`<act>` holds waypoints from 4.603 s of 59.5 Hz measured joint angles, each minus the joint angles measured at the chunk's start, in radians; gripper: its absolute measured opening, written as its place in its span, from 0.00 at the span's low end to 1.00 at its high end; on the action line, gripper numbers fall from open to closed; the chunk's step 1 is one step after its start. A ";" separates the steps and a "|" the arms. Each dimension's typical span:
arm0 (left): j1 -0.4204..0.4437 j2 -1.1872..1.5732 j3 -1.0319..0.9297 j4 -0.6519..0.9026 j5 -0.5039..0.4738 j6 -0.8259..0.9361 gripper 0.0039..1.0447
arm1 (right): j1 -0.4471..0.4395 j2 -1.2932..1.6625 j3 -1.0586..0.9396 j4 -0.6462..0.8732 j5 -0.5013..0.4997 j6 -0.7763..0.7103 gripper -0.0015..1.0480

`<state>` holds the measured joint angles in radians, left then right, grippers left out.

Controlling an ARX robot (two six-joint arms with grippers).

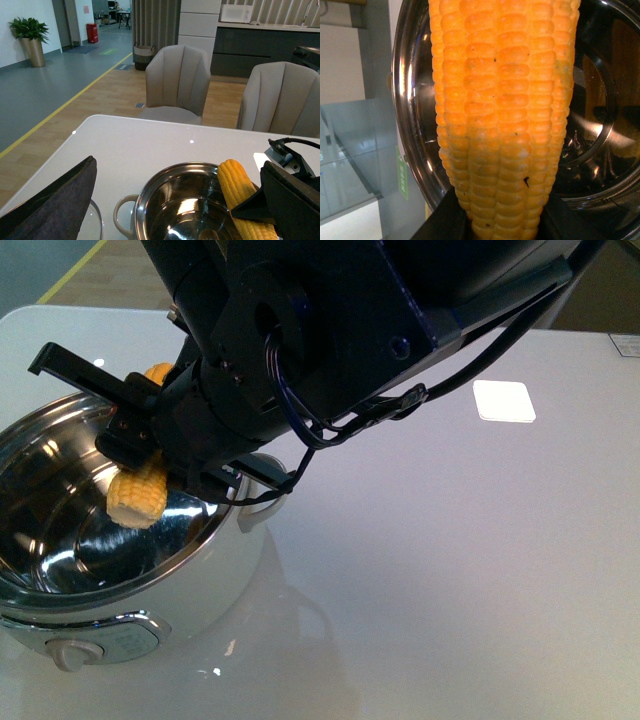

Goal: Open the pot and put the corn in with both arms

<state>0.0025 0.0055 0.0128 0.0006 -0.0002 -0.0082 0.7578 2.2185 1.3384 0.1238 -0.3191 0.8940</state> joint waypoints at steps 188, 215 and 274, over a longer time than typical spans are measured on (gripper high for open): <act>0.000 0.000 0.000 0.000 0.000 0.000 0.94 | -0.755 -1.993 -1.321 0.102 0.319 -0.888 0.02; 0.000 0.000 0.000 0.000 0.000 0.000 0.94 | -0.755 -2.210 -1.321 -0.121 0.320 -0.888 0.02; 0.000 0.000 0.000 0.000 0.000 0.000 0.94 | -0.755 -2.212 -1.321 -0.122 0.319 -0.889 0.92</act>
<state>0.0025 0.0055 0.0128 0.0006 -0.0002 -0.0082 0.0032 0.0063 0.0174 0.0013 0.0002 0.0051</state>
